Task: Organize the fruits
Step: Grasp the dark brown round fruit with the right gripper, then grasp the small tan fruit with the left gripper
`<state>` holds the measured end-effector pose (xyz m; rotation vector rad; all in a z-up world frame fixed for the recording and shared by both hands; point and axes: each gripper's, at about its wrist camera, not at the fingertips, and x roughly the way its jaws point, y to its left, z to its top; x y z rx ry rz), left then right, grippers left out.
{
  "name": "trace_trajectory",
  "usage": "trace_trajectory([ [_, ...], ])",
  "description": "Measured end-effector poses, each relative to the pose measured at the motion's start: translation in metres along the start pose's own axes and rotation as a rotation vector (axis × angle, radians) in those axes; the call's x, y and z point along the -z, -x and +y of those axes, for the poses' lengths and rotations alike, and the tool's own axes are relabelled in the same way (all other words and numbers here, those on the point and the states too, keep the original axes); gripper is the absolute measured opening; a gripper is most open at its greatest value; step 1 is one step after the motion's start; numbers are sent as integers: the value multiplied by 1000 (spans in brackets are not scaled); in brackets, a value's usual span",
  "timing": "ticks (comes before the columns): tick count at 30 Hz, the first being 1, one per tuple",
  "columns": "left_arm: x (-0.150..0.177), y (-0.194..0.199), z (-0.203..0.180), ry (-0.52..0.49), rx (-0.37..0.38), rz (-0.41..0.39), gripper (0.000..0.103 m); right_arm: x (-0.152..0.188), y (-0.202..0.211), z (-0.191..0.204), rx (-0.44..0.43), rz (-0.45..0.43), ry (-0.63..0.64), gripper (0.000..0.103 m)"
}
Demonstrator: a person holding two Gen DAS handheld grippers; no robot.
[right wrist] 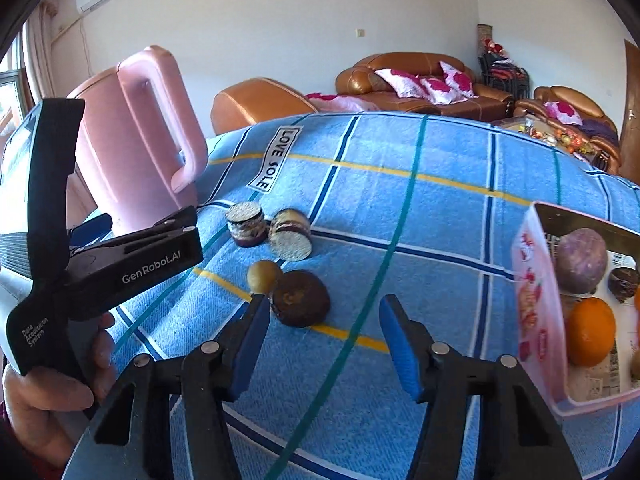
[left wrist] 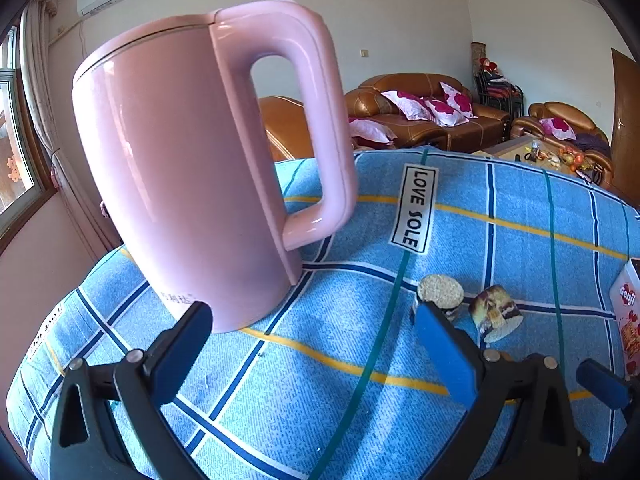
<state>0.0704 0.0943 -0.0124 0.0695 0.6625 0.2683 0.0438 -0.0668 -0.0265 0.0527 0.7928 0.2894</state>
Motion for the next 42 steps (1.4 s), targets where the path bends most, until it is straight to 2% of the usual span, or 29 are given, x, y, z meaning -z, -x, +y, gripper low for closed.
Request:
trace_trajectory([
  [3,-3,2,0,-6,-6,-7,103,-2,-11,6,8,40,3,58],
  [6,-6,-2,1,-5,-13,-5,103,-4,-23,5,-16,90,-18,45],
  [11,-5,-3,3,1,9,-1,103,-5,-23,5,-16,89,-23,40],
  [15,-6,-4,2,18,98,8,103,-3,-16,-4,-3,67,-71,39],
  [20,-7,6,-7,31,288,15,100,3,15,-23,66,-58,-135,39],
  [25,3,12,-43,-117,345,20,83,7,39,-31,136,-134,-119,39],
  [29,7,17,-69,-218,408,27,80,10,48,-35,152,-153,-118,40],
  [31,7,17,-75,-228,431,38,72,11,49,-38,152,-150,-124,39],
  [37,11,3,-84,-231,442,136,60,11,46,-46,144,-131,-156,40],
  [40,13,-5,-86,-226,463,191,36,11,46,-46,152,-132,-158,40],
  [42,14,-7,-86,-220,475,207,34,11,46,-45,156,-135,-156,40],
])
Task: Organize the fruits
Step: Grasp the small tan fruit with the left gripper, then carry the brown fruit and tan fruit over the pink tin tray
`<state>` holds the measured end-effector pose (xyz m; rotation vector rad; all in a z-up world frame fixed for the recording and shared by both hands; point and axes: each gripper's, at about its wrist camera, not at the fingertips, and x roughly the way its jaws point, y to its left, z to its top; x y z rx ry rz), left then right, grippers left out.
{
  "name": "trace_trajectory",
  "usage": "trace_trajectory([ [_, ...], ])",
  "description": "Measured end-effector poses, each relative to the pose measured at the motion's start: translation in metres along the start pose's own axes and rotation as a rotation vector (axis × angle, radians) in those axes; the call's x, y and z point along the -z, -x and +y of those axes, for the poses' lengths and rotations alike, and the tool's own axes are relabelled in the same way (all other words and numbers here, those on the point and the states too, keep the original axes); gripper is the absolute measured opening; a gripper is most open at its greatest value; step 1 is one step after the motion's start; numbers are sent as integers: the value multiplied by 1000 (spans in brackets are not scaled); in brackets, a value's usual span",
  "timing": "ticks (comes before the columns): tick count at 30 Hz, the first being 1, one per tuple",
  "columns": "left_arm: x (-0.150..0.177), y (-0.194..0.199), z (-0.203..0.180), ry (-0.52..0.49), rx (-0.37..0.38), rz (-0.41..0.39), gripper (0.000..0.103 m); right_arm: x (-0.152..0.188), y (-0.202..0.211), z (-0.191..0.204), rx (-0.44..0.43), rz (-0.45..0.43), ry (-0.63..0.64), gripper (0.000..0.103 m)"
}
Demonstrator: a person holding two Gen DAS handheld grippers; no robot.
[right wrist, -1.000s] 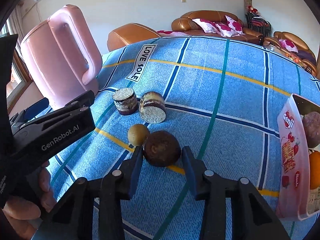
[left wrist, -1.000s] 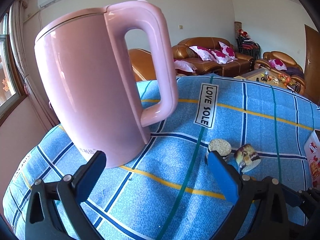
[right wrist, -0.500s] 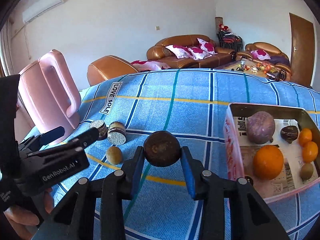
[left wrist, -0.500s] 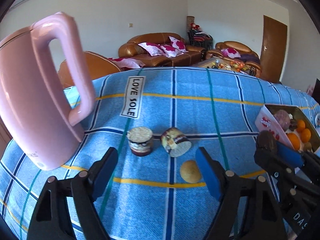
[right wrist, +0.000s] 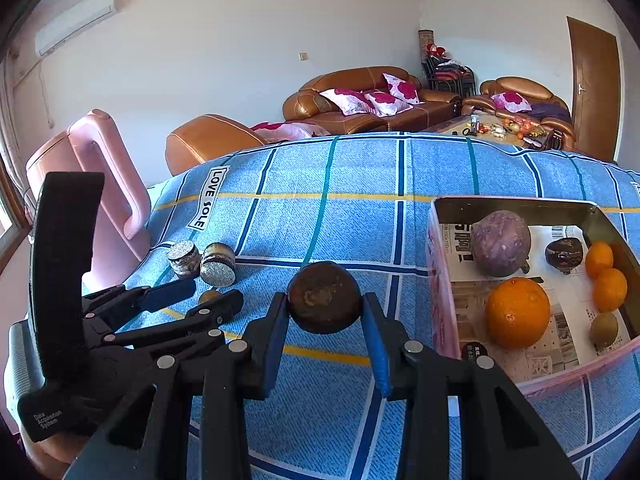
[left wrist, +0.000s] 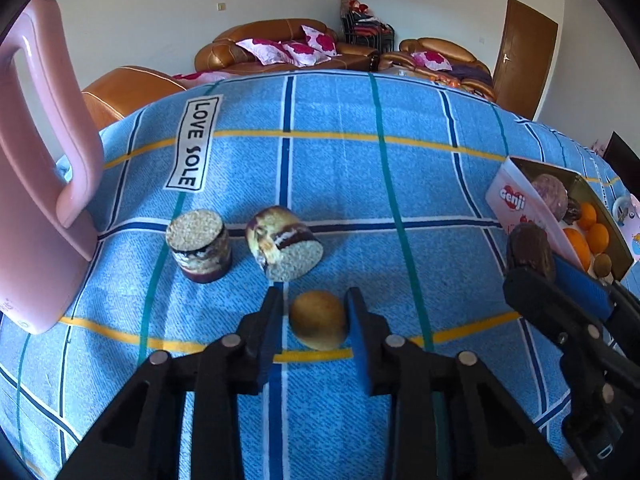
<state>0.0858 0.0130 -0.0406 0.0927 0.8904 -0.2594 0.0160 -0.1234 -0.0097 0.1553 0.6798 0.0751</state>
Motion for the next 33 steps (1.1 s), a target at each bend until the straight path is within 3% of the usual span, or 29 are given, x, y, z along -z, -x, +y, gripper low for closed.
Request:
trace_trajectory([
  [5,1,4,6,28,23,-7,29,1,1,2,5,-6,9,40],
  [7,3,12,14,62,45,-46,28,0,2,2,7,-14,9,40],
  [11,9,45,25,103,40,-239,28,1,14,5,13,-75,25,40],
  [15,10,66,29,121,-68,-387,29,0,28,11,48,-170,76,39],
  [20,8,66,30,121,-154,-385,29,1,37,20,112,-249,144,39],
  [33,13,64,13,94,-242,-377,29,0,36,15,125,-238,138,40],
])
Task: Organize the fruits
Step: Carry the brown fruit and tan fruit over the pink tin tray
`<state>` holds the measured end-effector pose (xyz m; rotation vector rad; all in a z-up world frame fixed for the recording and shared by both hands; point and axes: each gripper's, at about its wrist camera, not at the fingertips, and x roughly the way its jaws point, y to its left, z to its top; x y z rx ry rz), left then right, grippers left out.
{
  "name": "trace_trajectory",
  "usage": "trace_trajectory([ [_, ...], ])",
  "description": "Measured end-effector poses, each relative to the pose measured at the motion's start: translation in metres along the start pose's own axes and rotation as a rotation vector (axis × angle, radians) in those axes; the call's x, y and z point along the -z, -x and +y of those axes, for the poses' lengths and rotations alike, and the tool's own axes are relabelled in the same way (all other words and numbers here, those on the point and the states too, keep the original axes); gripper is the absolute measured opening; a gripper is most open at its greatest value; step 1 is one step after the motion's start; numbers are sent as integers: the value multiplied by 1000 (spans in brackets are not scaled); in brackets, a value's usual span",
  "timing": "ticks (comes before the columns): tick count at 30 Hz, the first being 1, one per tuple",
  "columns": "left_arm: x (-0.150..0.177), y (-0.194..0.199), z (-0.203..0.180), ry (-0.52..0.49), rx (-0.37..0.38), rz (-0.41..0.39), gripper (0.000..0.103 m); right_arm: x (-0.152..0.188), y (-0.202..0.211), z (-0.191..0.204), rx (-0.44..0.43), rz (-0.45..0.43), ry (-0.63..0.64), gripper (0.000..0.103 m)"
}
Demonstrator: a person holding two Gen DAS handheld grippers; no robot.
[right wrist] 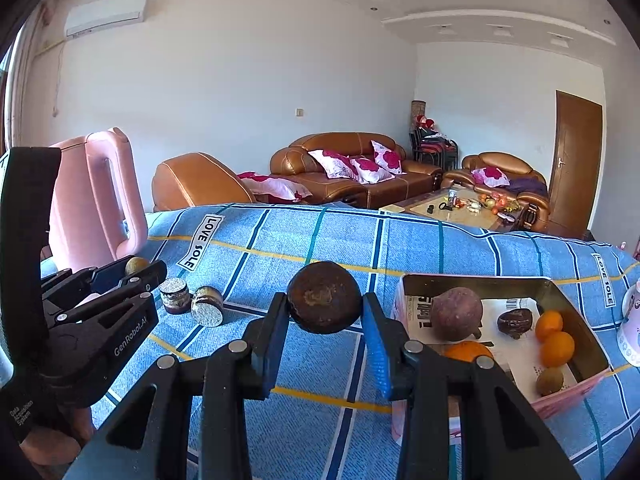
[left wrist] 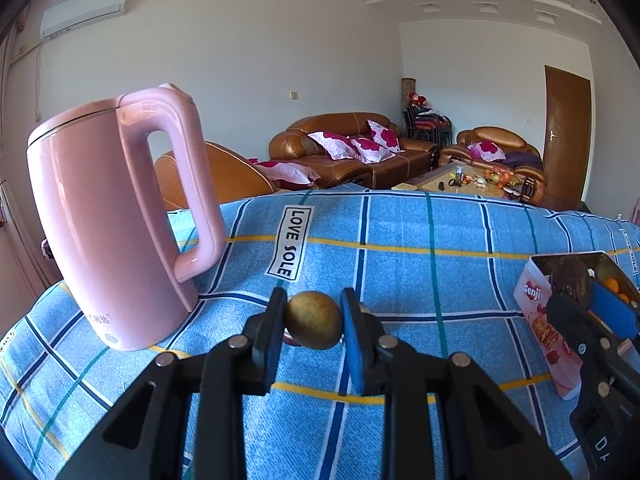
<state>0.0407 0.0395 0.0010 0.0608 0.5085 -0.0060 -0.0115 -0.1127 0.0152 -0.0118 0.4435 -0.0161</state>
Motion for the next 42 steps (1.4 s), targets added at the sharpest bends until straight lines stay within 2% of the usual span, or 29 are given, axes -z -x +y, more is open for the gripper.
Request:
trace_trajectory([
  [9,4,5,-10,11,3,20,29,4,8,-7,14,-3,0,40],
  [26,8,21,-47,-20,21,11,29,9,23,-27,40,-9,-4,40],
  [42,11,30,-88,-44,70,16,29,14,37,-64,89,-22,-4,40],
])
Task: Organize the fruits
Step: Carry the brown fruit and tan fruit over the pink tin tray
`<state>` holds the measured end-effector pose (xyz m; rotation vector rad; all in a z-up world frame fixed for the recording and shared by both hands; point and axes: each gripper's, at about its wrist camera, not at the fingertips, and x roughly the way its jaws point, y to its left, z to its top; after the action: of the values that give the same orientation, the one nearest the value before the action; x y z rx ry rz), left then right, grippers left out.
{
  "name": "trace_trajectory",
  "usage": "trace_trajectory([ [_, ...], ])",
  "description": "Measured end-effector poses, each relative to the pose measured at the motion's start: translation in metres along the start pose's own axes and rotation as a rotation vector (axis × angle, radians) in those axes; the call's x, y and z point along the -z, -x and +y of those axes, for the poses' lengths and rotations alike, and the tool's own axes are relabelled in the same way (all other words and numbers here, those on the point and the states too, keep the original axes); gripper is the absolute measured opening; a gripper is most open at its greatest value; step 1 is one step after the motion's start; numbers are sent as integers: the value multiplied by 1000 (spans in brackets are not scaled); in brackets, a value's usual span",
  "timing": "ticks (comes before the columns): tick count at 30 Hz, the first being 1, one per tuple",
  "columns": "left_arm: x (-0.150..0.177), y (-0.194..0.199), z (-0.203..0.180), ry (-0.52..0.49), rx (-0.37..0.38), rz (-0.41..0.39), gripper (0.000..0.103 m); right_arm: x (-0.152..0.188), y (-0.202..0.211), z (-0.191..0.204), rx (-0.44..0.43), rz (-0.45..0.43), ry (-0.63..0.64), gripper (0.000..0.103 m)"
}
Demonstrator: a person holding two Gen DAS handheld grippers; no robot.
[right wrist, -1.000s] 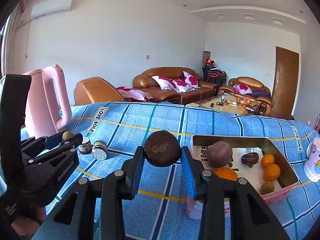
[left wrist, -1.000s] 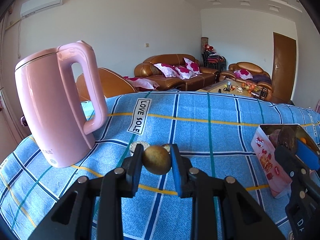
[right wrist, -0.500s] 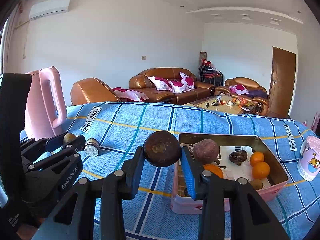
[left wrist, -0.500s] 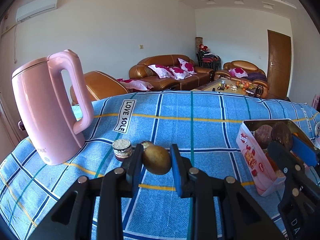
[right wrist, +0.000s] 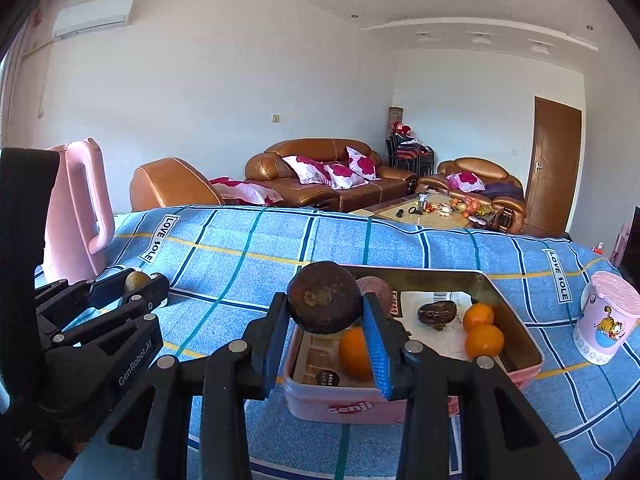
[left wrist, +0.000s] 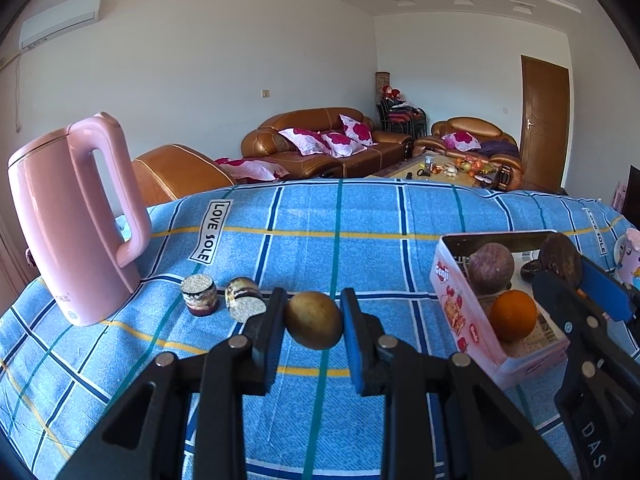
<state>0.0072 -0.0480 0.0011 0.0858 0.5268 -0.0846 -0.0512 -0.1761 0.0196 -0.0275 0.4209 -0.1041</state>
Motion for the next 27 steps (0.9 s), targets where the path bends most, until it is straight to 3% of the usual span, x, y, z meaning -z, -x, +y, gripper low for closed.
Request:
trace_trajectory([
  [27,-4,9,-78,-98,77,-23,29,2,4,-86,133,-5,-33,40],
])
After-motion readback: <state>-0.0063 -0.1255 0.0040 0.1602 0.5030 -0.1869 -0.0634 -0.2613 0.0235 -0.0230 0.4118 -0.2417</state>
